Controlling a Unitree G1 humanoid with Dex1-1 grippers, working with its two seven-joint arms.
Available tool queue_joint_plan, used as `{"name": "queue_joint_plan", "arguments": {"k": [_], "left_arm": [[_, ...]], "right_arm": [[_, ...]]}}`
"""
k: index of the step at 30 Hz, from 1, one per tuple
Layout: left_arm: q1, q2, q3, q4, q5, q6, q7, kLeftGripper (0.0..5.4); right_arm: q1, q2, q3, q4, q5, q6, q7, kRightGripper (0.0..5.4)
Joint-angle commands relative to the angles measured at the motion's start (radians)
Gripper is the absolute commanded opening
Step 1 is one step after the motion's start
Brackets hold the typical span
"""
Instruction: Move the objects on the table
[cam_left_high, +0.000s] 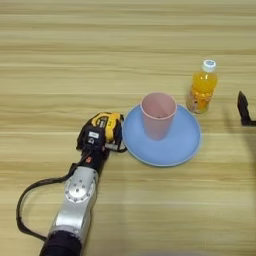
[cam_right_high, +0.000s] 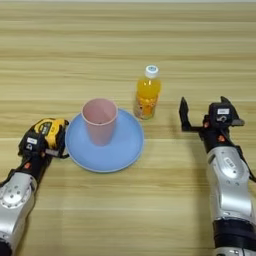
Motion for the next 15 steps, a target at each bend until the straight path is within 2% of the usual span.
{"name": "queue_joint_plan", "arguments": {"k": [1, 6, 7, 15], "left_arm": [[0.086, 0.016, 0.004, 0.015, 0.024, 0.098, 0.016, 4.02], [0.085, 0.019, 0.007, 0.004, 0.029, 0.116, 0.031, 4.02], [0.084, 0.019, 0.007, 0.003, 0.032, 0.12, 0.037, 4.38], [0.054, 0.023, 0.038, 0.008, 0.039, 0.088, 0.074, 5.18]], "right_arm": [[-0.003, 0.004, 0.004, -0.008, -0.005, 0.0, -0.003, 5.4], [-0.004, 0.005, 0.007, -0.004, -0.006, -0.001, -0.001, 5.4], [-0.004, 0.004, 0.007, -0.003, -0.006, -0.001, -0.001, 5.4], [-0.006, 0.008, 0.014, 0.01, -0.01, -0.007, 0.002, 5.4]]}}
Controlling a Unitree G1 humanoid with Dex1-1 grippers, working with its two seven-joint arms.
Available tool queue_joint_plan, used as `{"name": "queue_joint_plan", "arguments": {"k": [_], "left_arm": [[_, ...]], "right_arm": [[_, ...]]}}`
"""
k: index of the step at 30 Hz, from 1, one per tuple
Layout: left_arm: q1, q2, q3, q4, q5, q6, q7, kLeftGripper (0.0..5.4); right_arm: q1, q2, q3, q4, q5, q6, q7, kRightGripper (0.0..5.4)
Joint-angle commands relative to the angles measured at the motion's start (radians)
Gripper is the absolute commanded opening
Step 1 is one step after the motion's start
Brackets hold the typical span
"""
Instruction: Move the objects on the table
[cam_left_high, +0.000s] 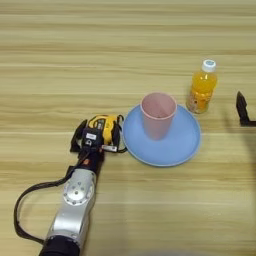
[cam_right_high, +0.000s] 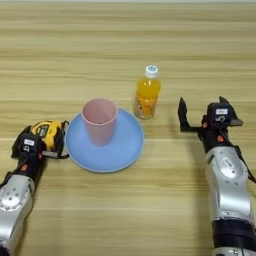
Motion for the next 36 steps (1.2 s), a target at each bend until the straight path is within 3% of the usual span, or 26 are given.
{"name": "queue_joint_plan", "arguments": {"k": [1, 5, 10, 17, 23, 27, 31, 36], "left_arm": [[0.031, 0.02, 0.028, 0.054, 0.007, 0.043, 0.021, 5.29], [0.021, 0.019, 0.046, 0.048, 0.002, 0.017, 0.031, 5.37], [-0.005, 0.004, 0.07, 0.01, -0.08, -0.031, -0.033, 5.37], [-0.015, -0.002, 0.06, -0.028, -0.121, -0.064, -0.109, 5.37], [-0.046, 0.002, 0.074, -0.085, -0.158, -0.12, -0.151, 5.37], [-0.084, 0.026, 0.107, -0.103, -0.155, -0.149, -0.136, 5.37], [-0.174, 0.073, 0.17, -0.001, -0.135, -0.182, -0.087, 5.37], [-0.319, 0.141, 0.238, 0.275, -0.149, -0.233, -0.072, 5.37]], "right_arm": [[-0.006, 0.007, 0.008, 0.009, -0.006, -0.007, 0.002, 5.4], [-0.005, 0.009, 0.01, 0.014, -0.007, -0.009, 0.003, 5.4], [-0.005, 0.011, 0.015, 0.014, -0.008, -0.009, 0.005, 5.4], [-0.006, 0.012, 0.024, 0.017, -0.01, -0.009, 0.004, 5.4], [-0.01, 0.016, 0.024, 0.025, -0.009, -0.015, 0.001, 5.4], [-0.016, 0.021, 0.021, 0.041, -0.011, -0.03, -0.003, 5.4], [-0.023, 0.031, 0.023, 0.062, -0.026, -0.071, -0.017, 5.4], [-0.048, 0.06, 0.028, 0.152, -0.053, -0.182, -0.047, 5.4]]}}
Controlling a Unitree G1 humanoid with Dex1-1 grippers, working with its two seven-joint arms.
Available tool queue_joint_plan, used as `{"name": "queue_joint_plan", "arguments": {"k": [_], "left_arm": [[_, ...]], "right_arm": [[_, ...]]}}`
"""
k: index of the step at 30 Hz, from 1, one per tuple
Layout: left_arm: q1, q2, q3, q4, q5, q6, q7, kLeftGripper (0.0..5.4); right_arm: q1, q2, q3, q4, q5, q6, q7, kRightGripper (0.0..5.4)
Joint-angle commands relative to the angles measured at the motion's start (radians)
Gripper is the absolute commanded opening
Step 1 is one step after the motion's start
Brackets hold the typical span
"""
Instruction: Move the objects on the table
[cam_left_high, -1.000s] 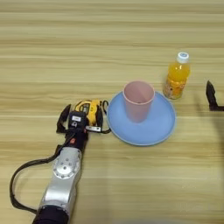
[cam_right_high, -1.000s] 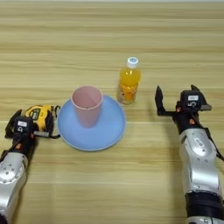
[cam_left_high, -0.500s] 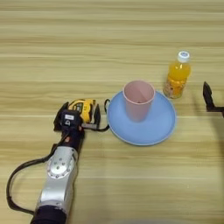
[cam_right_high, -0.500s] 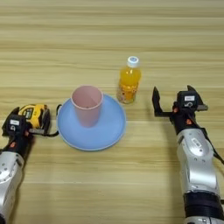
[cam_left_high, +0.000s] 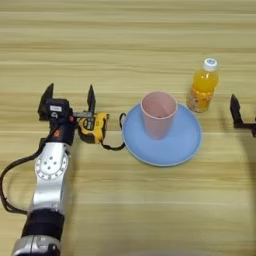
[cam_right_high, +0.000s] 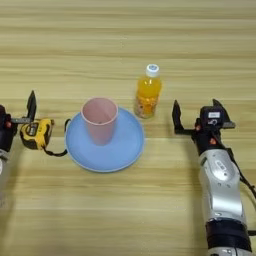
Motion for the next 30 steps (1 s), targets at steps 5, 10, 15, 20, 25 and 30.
{"name": "queue_joint_plan", "arguments": {"k": [5, 10, 15, 20, 25, 30], "left_arm": [[-0.193, 0.095, 0.093, 0.419, -0.035, -0.093, -0.021, 5.37], [-0.229, 0.097, 0.098, 0.502, -0.033, -0.17, -0.05, 5.37], [-0.232, 0.099, 0.097, 0.53, -0.04, -0.216, -0.079, 5.37], [-0.237, 0.103, 0.111, 0.54, -0.068, -0.214, -0.102, 5.37], [-0.221, 0.112, 0.121, 0.529, -0.055, -0.207, -0.08, 5.37], [-0.202, 0.12, 0.123, 0.505, -0.051, -0.203, -0.068, 5.37]], "right_arm": [[-0.086, 0.034, -0.017, 0.26, -0.033, -0.221, -0.048, 5.4], [-0.137, 0.036, -0.039, 0.396, 0.008, -0.321, -0.015, 5.4], [-0.166, 0.034, -0.053, 0.479, 0.024, -0.384, 0.002, 5.4], [-0.172, 0.032, -0.051, 0.505, 0.02, -0.395, 0.002, 5.4], [-0.165, 0.033, -0.044, 0.499, 0.014, -0.392, 0.006, 5.4], [-0.151, 0.03, -0.043, 0.479, 0.018, -0.384, 0.012, 5.4]]}}
